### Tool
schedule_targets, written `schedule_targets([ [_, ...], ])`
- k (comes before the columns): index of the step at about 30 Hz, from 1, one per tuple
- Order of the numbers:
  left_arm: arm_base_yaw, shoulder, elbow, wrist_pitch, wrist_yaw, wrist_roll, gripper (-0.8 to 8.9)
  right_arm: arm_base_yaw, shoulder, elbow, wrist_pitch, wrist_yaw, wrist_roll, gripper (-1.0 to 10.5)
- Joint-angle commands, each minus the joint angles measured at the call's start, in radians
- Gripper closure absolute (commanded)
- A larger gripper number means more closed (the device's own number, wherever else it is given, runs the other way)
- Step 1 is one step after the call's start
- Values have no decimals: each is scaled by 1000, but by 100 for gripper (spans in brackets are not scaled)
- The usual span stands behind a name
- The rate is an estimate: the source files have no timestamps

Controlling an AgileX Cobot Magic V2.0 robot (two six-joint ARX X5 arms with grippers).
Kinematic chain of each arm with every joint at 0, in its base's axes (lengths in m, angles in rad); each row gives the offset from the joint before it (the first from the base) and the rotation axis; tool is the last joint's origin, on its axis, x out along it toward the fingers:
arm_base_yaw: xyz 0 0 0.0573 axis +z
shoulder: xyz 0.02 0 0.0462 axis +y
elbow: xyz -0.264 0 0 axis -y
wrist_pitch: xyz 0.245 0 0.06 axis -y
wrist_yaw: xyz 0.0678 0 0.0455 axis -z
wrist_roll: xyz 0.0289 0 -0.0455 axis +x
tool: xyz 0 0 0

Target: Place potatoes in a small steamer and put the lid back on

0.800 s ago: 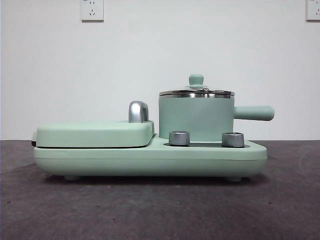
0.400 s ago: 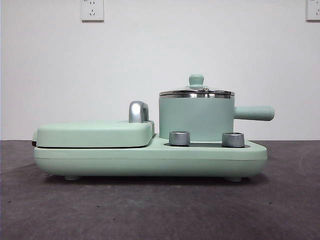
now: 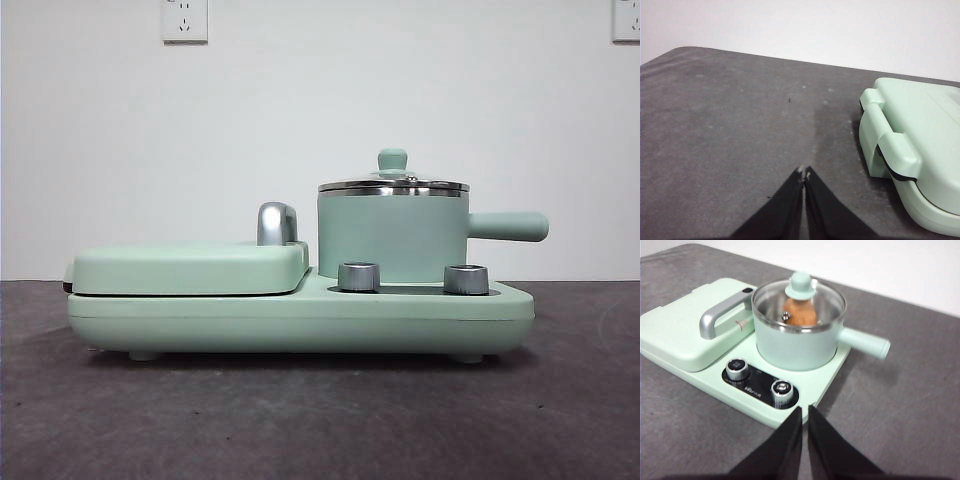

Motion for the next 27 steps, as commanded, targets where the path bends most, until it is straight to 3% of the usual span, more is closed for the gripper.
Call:
schedule_targets([
  [1, 2, -1, -20, 11, -2, 6, 807, -53, -11, -39, 46, 8, -52, 930],
  [12, 2, -1, -20, 11, -2, 6, 807, -285, -342, -561, 407, 16, -24, 930],
  [27, 2, 0, -20, 11, -2, 6, 807, -336, -336, -625, 451, 22, 0, 930],
])
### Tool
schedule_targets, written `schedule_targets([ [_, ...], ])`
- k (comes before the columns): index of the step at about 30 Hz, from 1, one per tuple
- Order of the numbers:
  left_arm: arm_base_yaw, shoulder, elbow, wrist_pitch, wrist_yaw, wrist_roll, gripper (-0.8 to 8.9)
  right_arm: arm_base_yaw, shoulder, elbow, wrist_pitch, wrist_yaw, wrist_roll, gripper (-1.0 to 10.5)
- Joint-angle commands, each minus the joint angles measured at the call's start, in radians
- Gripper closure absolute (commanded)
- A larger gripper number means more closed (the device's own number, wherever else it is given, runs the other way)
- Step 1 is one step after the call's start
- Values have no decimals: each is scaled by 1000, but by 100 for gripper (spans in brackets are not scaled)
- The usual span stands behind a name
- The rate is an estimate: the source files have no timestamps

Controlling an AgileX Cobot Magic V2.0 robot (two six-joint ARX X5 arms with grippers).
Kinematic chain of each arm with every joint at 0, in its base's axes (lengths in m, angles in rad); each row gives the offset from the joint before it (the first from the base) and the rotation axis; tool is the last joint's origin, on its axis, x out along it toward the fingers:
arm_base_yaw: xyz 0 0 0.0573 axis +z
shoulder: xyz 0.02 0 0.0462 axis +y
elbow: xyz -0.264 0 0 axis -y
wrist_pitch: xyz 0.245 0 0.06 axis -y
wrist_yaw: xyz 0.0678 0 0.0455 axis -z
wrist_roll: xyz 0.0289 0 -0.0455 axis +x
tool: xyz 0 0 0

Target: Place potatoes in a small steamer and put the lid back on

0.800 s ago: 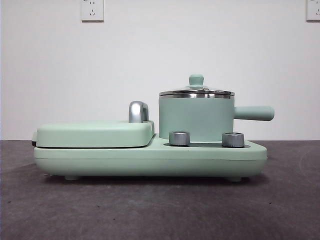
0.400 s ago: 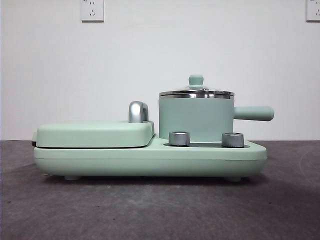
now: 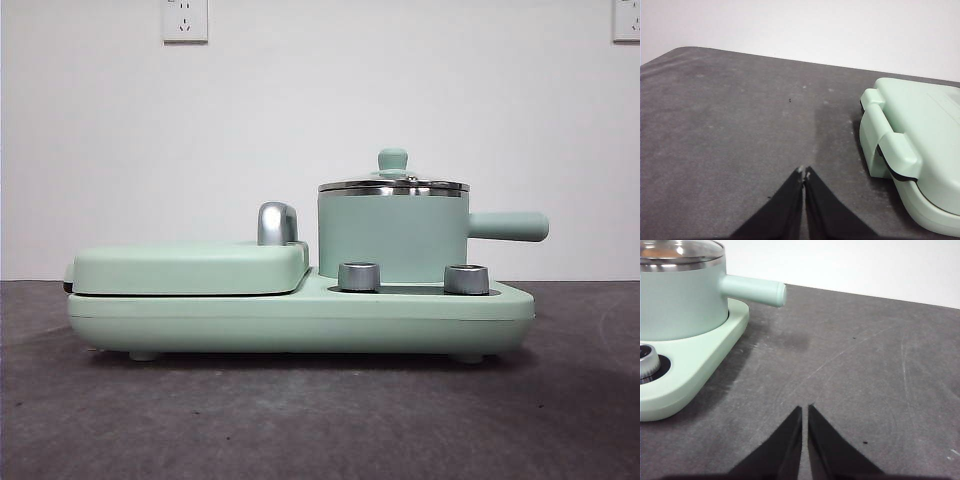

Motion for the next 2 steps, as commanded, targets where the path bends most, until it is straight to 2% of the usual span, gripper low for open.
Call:
schedule_targets([
  [1, 1, 0, -20, 11, -2, 6, 807, -1, -2, -10, 17, -1, 14, 930],
  [2, 1, 0, -20, 11, -2, 6, 807, -1, -2, -10, 20, -1, 14, 930],
])
